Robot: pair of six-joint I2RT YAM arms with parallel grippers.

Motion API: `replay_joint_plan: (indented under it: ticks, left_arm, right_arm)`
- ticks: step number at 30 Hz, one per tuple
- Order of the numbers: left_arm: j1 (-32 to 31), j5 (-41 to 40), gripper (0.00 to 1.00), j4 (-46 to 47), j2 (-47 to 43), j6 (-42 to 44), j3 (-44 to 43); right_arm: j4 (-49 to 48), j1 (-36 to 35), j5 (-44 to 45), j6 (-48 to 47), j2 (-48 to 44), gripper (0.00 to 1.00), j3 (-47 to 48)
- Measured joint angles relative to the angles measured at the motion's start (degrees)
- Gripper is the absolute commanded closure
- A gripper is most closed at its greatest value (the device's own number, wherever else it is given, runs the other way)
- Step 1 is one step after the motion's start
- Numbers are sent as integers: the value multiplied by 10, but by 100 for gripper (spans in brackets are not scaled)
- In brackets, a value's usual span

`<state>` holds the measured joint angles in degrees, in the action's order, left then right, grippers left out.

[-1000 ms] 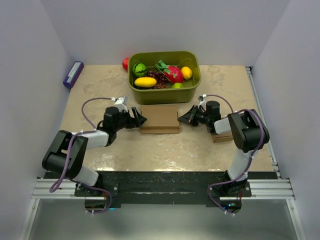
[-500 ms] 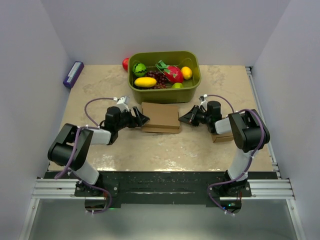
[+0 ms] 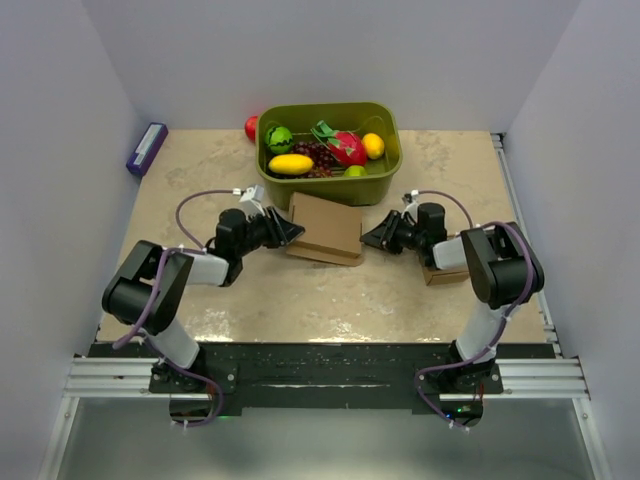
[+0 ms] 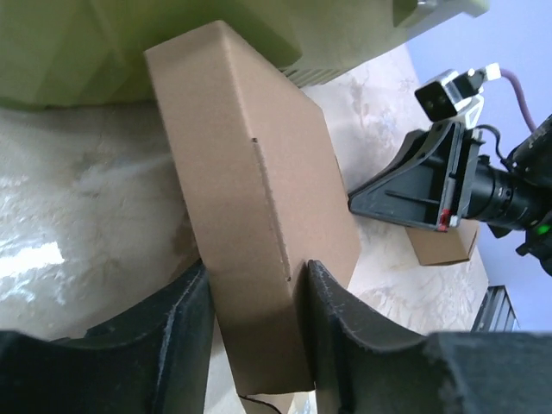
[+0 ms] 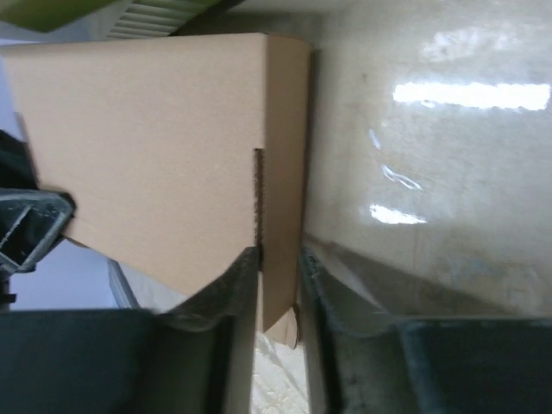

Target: Fold the paper box

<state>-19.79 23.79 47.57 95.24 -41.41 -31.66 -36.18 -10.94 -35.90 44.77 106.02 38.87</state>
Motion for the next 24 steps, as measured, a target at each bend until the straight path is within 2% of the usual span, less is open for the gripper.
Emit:
replay_joint_plan:
  ticks: [3,4,8,13,17,20,24]
  left_arm:
    - [-5,-2,73,0,-4,2,-6]
    - [-10,-2,73,-2,-8,6,-7]
    - [-35,-13,75,-50,-44,49,-15]
    - [-88,-66,75,-167,-126,151,-56]
    - [-130,-128,75,-258,-186,231,-96]
    - [-163,-176,74,-317,-209,278,-121]
    - [-223,-243,74,-389,-209,334,-162]
  right_arm:
    - [33,1,24,-15,-25,41,-10]
    - [49,2,34,-21,-38,39,-15]
    - [124,0,89,-46,-115,35,-30]
    - [240,-12,158,-60,-280,30,-40]
    - [292,-66,192,-49,-410,26,-38]
    - [300,-106,195,-17,-461,23,-31]
    - [301,-137,195,27,-466,20,-16]
